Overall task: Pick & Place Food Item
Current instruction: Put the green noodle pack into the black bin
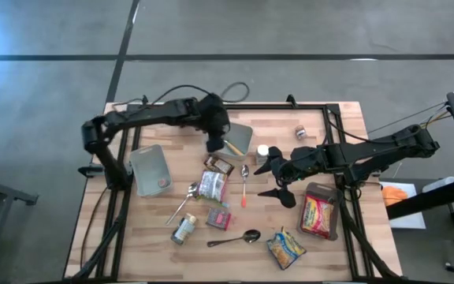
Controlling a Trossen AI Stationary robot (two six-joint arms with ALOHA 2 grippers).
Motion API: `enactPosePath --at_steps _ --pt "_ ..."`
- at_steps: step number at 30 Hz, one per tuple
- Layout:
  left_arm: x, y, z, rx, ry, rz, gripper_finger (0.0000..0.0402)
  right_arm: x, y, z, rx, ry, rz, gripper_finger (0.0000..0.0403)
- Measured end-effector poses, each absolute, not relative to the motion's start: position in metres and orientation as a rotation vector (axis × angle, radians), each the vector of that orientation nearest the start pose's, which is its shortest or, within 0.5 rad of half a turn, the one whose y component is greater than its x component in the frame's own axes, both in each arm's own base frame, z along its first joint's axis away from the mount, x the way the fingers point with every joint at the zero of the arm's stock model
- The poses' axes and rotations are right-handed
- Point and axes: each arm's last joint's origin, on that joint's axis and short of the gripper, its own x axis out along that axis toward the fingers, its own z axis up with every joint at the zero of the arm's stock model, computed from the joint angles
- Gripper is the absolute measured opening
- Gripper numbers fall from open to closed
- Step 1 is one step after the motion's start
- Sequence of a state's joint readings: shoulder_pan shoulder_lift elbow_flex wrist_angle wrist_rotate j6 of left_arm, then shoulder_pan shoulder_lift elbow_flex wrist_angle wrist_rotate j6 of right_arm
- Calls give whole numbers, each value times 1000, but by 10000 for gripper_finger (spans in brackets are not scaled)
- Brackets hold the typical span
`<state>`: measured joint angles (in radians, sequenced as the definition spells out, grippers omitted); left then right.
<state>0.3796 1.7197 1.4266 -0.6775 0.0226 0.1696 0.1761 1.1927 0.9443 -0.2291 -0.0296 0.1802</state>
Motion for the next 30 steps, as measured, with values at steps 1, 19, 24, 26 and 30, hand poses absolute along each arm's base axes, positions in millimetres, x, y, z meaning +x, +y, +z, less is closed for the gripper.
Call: enactPosePath --at_steps 1,19,24,26,30 --pt "335 131 278 -130 955 283 95 256 46 302 141 494 158 343" --pt "260 -29 257 142 970 189 95 256 47 301 134 507 164 343" --pt "254 -62 240 182 962 177 95 256 47 302 134 504 164 343" --pt "253 -72 236 187 955 161 95 256 47 302 134 502 164 343" --pt "253 -87 228 205 961 126 95 256 47 302 134 503 164 343"
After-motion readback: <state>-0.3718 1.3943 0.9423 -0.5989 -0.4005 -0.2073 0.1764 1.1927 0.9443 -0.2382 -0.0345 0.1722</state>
